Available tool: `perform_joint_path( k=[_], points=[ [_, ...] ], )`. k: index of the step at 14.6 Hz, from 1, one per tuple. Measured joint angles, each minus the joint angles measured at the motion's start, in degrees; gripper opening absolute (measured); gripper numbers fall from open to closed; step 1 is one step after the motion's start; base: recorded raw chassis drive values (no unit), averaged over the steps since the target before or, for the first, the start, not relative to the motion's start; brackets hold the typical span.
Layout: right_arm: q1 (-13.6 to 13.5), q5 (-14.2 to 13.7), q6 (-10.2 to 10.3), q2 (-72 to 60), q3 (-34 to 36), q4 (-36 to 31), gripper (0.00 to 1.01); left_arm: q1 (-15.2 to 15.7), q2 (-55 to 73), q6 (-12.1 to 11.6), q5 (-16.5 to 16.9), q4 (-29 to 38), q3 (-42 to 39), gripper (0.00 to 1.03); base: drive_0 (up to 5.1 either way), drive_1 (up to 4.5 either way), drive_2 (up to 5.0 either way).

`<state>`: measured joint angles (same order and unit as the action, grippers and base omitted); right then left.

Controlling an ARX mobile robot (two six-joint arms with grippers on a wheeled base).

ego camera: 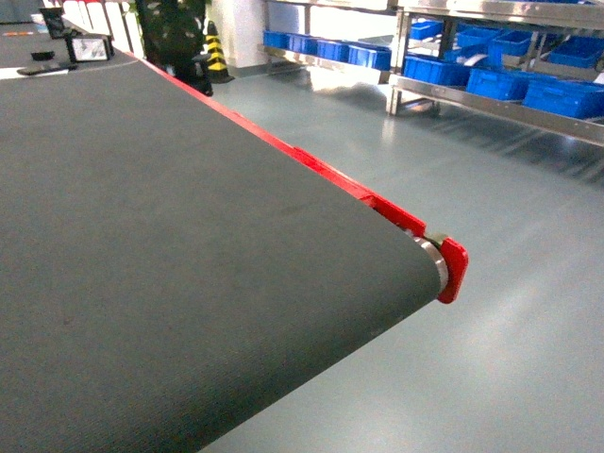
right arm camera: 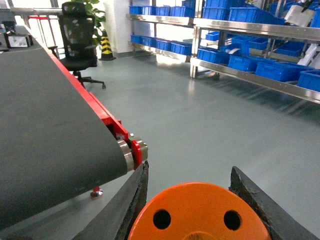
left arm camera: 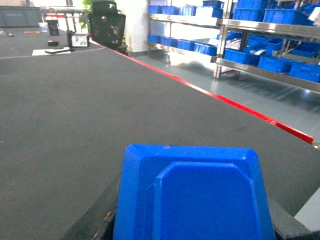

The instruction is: Sort blue parts and orange caps into right shelf containers

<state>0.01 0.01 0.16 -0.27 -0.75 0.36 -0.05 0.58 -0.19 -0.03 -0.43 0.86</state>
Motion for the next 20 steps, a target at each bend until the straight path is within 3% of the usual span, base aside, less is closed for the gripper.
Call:
perform_joint_path(
  k=[20],
  points=[
    [0.0,0.0,0.0,0.0,0.0,0.0,0.43,0.0,0.0,0.0,0.02,0.0,0.0,0.44,-1.6,-1.62,-1.6]
  ],
)
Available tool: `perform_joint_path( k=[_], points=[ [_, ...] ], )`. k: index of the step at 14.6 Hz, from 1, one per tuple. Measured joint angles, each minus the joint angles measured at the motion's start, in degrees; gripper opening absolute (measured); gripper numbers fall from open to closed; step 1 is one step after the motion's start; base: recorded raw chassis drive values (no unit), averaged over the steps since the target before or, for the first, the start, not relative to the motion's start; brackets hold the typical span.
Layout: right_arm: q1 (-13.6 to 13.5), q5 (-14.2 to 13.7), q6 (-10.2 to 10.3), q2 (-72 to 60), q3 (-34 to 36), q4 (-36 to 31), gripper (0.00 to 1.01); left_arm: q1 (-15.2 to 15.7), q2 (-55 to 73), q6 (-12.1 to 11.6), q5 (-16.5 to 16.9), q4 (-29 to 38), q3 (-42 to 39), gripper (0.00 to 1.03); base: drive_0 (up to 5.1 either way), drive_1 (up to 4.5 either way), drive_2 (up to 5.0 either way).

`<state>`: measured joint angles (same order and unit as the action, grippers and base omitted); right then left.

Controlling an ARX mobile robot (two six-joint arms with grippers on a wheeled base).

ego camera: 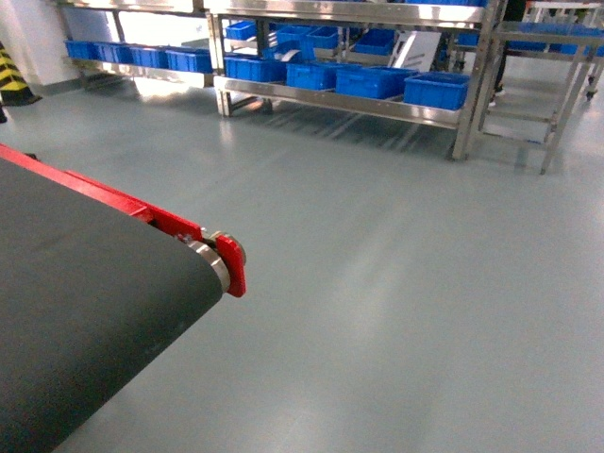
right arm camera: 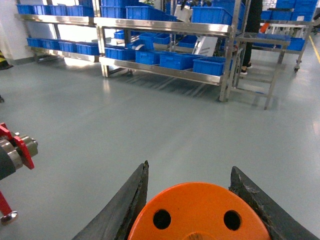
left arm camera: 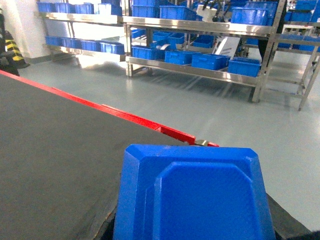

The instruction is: Sort blue parts and orange caps into right shelf containers

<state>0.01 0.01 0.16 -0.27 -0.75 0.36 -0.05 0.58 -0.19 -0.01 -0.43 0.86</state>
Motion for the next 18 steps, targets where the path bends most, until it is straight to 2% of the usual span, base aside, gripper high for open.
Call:
perform_joint_path(
  k=[18],
  points=[
    [0.0,0.0,0.0,0.0,0.0,0.0,0.43,0.0,0.0,0.0,-0.02,0.0,0.0,0.44,-1.6,-1.61,-1.6]
  ],
)
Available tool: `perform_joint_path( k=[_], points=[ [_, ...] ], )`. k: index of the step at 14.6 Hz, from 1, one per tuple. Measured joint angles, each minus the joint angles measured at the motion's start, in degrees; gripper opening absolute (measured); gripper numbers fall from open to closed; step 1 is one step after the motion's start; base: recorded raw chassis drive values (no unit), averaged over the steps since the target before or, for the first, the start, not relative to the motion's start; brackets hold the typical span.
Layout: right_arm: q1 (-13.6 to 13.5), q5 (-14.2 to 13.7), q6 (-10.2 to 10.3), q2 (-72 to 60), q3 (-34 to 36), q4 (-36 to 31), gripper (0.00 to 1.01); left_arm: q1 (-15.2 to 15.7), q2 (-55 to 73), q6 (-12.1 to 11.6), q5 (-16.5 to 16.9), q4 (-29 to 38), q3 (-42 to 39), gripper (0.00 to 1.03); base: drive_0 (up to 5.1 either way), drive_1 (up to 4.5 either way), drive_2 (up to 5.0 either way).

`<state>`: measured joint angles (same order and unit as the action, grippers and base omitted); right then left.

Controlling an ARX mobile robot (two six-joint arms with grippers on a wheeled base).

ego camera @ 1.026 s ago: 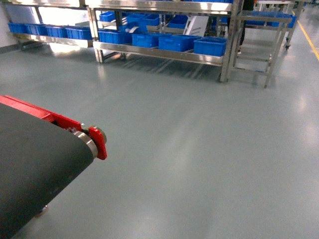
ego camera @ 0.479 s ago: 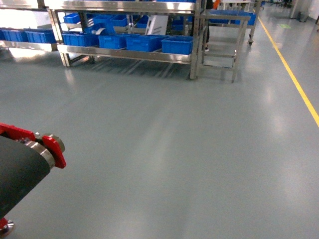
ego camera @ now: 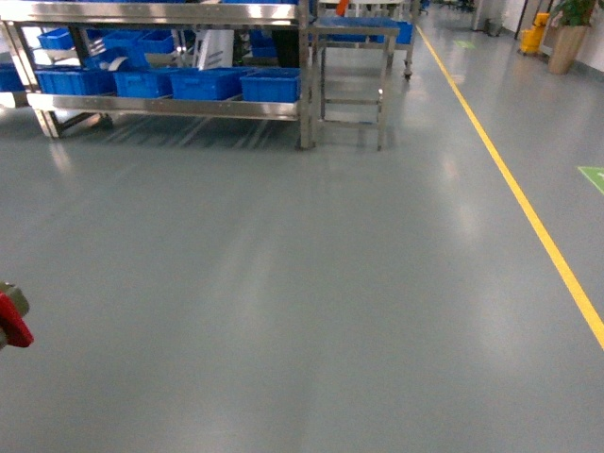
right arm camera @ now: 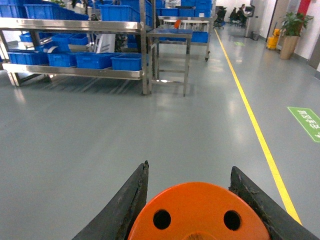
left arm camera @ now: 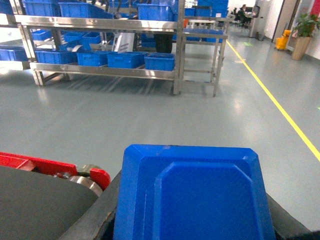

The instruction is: Sort blue parts and orange caps into right shelf containers

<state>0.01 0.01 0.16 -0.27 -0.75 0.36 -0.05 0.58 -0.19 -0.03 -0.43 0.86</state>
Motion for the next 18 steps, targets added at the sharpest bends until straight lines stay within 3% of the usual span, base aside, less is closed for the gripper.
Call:
perform_joint_path(
  k=[10,18],
  points=[
    [0.0,-0.07,0.0,0.0,0.0,0.0,0.43,-0.07,0.0,0.0,0.07,0.02,0.0,0.44,-1.2,-1.23,-1.2],
    [0.0,-0.04,0.0,0.0,0.0,0.04,0.43,-0.07,0.0,0.0,0.04,0.02,0.0,0.44,0.0,3.75,-3.8]
  ],
)
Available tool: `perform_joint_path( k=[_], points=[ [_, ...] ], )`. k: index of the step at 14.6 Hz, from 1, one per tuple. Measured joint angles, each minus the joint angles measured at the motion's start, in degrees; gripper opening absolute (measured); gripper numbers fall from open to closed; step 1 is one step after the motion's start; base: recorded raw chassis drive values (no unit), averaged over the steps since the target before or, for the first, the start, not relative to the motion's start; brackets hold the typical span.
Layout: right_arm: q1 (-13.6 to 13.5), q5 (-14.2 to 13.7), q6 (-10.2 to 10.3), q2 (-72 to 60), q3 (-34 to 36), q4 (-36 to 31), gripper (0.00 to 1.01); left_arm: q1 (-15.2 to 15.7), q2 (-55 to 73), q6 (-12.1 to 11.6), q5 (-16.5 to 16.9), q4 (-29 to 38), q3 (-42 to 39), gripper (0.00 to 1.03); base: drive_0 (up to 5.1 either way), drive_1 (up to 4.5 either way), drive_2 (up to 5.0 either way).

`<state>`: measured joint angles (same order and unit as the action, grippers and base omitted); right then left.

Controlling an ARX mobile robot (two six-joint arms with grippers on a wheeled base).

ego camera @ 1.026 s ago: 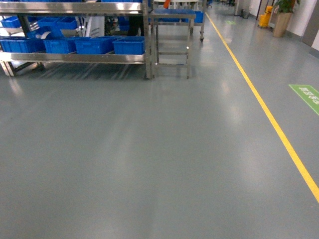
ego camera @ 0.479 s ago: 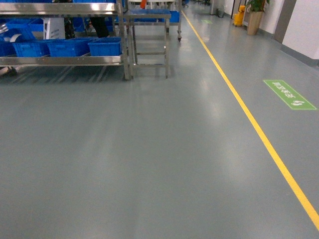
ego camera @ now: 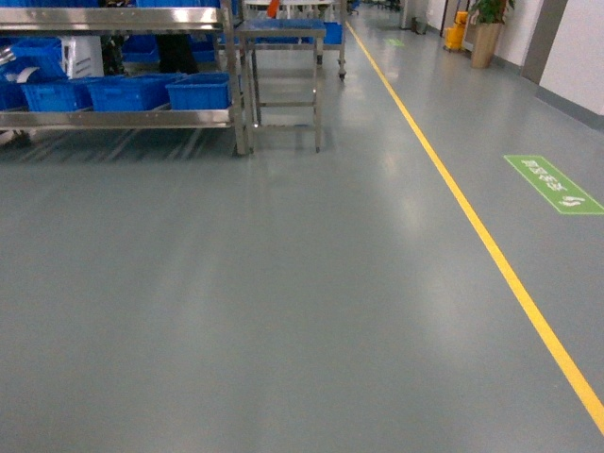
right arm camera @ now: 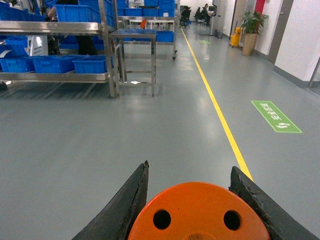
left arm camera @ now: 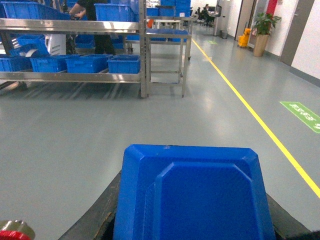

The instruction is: Sort blue parts and orange caps into right shelf containers

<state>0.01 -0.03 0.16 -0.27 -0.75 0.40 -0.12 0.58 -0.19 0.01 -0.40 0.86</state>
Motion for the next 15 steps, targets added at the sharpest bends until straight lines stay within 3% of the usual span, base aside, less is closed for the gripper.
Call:
perform_joint_path(
  k=[15],
  points=[
    [0.0,0.02,0.0,0.0,0.0,-0.04,0.43,0.0,0.0,0.0,-0.13,0.07,0.0,0.44,0.1,4.29,-4.2]
  ],
)
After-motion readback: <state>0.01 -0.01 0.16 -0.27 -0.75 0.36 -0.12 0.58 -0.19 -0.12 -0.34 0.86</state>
